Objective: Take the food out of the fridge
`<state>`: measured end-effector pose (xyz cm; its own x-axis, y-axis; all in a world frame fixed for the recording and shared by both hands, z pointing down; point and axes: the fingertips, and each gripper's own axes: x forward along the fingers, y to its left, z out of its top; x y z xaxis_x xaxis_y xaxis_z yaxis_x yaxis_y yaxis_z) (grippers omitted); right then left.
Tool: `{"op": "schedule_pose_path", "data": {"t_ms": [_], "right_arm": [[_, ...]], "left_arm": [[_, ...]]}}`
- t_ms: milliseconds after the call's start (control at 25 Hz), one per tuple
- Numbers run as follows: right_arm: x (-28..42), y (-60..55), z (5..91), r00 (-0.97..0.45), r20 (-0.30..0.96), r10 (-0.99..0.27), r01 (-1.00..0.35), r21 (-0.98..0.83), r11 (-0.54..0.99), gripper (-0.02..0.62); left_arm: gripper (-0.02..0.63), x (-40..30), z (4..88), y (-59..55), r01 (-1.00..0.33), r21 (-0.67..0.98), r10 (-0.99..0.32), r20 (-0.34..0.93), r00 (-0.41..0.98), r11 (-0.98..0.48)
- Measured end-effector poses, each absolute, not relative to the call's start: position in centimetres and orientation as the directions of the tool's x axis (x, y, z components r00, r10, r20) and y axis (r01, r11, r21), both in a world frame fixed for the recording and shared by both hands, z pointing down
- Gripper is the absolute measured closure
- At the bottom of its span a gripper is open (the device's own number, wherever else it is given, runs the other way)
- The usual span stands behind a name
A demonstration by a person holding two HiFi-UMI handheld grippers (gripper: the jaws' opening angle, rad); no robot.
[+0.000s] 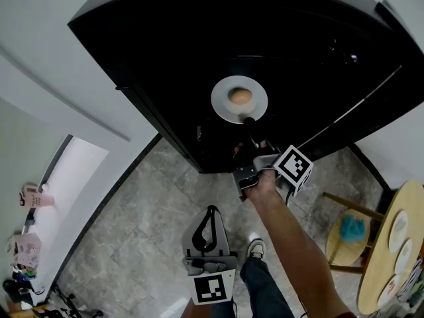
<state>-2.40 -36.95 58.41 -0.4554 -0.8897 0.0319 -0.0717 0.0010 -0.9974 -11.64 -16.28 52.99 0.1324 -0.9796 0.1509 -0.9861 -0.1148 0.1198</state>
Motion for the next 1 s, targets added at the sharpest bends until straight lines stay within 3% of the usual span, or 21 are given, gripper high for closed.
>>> {"op": "schedule_pose_path", "data": {"t_ms": [1000], "right_arm": [[-1.4,-37.8,60.0,-0.421,0.07,-0.904,0.019,-0.996,-0.086,0.454]], "left_arm": [[0.592,-11.7,53.1,-15.9,-0.987,0.119,-0.98,0.155,0.124,-0.106]]}}
